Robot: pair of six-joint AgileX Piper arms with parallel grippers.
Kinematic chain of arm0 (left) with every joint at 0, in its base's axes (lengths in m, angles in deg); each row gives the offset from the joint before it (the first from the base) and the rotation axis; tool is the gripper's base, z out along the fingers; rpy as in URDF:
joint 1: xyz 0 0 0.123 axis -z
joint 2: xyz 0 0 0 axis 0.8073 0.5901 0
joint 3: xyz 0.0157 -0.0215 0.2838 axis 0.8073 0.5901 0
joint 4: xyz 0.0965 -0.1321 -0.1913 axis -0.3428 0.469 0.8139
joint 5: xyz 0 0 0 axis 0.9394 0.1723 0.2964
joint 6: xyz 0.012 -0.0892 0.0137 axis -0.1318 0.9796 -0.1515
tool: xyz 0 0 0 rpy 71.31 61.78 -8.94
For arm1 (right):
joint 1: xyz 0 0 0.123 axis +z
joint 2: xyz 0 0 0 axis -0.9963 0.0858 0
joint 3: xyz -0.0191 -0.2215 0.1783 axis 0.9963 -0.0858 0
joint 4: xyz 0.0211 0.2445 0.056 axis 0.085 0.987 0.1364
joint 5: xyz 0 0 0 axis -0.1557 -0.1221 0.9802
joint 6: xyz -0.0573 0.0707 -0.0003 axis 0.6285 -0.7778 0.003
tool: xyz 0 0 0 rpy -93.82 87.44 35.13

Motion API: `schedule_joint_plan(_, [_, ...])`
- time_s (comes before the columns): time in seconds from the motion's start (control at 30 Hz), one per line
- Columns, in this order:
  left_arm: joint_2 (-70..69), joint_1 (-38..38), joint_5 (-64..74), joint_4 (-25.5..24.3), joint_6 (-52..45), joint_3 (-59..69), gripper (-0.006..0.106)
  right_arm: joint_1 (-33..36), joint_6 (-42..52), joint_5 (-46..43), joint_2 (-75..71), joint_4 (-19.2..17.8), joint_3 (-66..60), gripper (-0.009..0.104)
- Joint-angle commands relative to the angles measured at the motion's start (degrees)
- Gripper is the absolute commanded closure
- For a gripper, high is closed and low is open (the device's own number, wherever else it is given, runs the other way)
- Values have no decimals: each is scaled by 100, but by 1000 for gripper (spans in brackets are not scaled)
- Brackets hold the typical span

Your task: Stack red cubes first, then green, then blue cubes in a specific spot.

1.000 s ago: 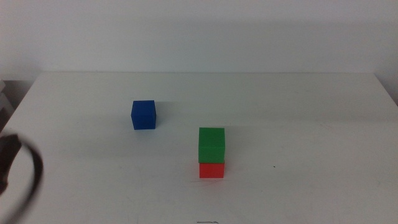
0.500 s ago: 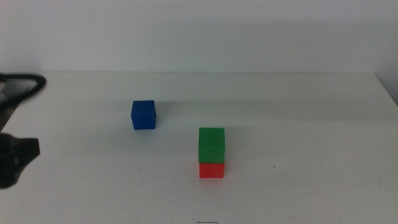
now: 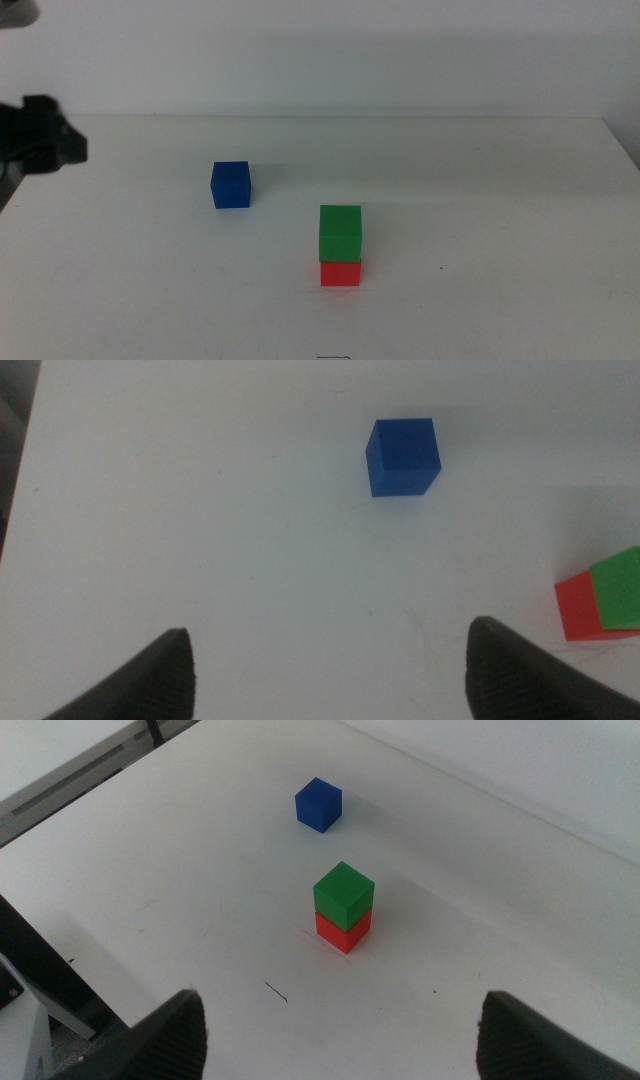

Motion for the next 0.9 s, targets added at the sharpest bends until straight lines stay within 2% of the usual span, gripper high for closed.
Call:
schedule_joint_plan(0.0, [201,23,-360,129,-107,-339,10,-40,45,-254,15,-19,104,1])
schedule_joint_plan(0.47, [2381,250,1078,199,-61,-2281,10,-40,45,-254,16,-24,104,1])
schedule_joint_plan(0.73, [3381,905,1076,-462,533,-3188,10,-40,45,-254,16,-24,104,1])
schedule_joint_plan(0.87, [3774,1025,1324,-540,591,-3663,10,-40,45,-254,16,-24,104,1])
